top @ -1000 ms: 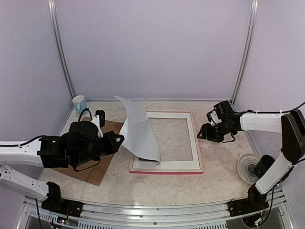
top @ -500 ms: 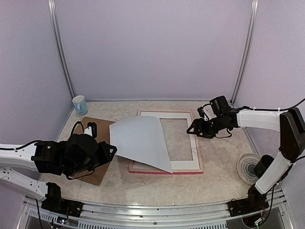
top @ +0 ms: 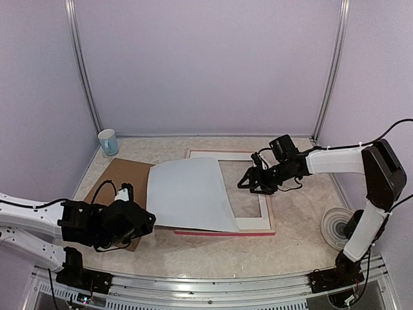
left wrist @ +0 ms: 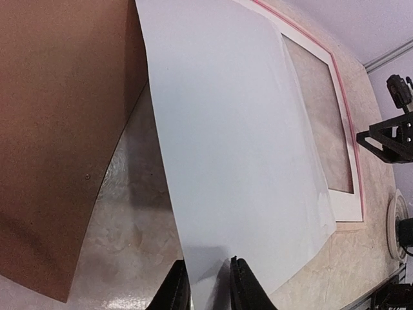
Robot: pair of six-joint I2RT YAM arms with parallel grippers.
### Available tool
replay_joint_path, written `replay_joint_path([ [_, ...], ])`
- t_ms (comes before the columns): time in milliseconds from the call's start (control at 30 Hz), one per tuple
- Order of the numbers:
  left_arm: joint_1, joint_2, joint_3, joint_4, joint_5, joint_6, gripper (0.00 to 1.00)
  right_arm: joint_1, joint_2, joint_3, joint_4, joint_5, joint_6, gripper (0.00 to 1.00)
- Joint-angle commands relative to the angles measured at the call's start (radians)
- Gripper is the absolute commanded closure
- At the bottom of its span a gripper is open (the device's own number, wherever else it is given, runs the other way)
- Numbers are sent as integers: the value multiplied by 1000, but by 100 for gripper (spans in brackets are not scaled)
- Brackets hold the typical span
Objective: Put the photo into the frame
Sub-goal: Place the photo in the frame body, then pick up the photo from the frame body.
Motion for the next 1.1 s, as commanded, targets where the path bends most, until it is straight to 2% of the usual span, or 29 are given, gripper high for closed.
replay_joint_path([
  [0,-6,18,-49,20,12,-33,75,29,41,28,24,-21,30,28],
  [167,-6,40,-92,33,27,-54,64,47,71,32,27,-12,37,28],
  [400,-7,80,-115,40,38,-61,37,65,107,47,25,-4,36,28],
  [567,-2,87,-84,5,-27,-43,28,66,138,60,22,-2,32,28],
  [800,81,141,-44,46,-61,79,28,74,187,86,20,-15,36,28],
  [1067,182,197,-59,178,-16,214,29,90,207,101,24,-36,45,29],
])
